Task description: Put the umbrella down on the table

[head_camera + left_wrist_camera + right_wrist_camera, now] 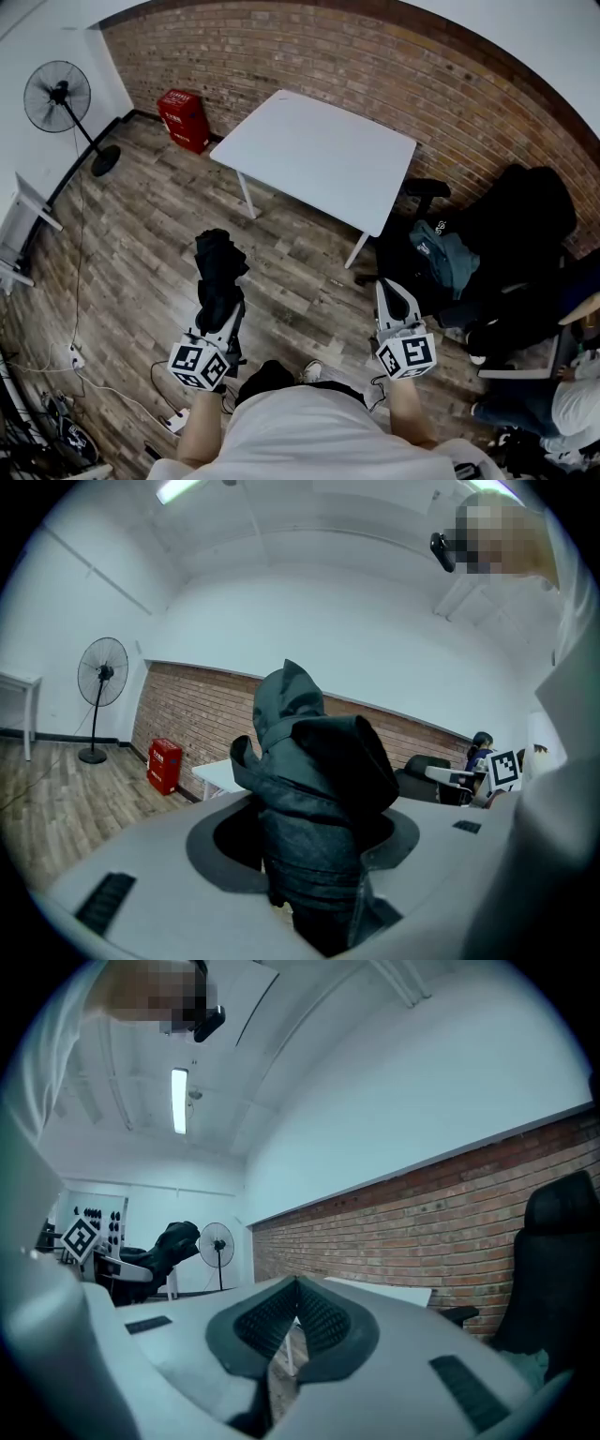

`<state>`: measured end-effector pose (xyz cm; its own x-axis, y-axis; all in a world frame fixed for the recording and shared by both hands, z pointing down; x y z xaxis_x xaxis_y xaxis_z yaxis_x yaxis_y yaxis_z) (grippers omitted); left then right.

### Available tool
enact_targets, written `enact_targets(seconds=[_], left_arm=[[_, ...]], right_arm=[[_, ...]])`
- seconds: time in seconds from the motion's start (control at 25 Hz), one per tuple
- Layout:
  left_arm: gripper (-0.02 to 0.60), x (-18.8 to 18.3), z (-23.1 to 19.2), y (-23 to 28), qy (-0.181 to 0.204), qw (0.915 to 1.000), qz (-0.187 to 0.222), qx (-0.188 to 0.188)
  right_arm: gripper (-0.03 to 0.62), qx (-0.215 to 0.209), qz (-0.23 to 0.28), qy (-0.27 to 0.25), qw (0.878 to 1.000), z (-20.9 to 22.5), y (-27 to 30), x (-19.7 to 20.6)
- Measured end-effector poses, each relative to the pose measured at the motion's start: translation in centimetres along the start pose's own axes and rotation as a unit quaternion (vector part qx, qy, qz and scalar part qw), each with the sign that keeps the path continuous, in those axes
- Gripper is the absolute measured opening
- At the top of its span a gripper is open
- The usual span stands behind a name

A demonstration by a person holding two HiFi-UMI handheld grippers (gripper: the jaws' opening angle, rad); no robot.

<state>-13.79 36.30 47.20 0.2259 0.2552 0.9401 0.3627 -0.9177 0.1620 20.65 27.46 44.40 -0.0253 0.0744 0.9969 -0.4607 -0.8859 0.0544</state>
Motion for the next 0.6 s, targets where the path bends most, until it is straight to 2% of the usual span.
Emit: enact_targets(seconds=[0.36, 0.6], left_arm=[[0.236, 1.2, 0.6, 1.2, -0.007, 0.9999, -0.011, -0.007], [0.236, 1.5, -1.3, 5.0, -0.019, 0.9996, -0.019, 0.005]], right_arm=[[0.019, -0.002, -0.022, 0.01, 1.0, 1.9, 0.3, 2.2], [0.018, 0.011, -0.036, 0.005, 0.999, 3.0, 2.3, 2.6]])
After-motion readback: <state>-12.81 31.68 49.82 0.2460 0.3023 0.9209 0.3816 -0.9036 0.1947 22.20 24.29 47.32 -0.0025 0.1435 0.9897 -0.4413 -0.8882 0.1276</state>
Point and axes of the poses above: the fingertips, and each gripper's own axes: y forward along the fingers, z to its right, x out of its underside, the point moved 5 cm from there along -y, backward along the fingers, and after that the axes turned 7 degrees about x, right-handed, at the moved point
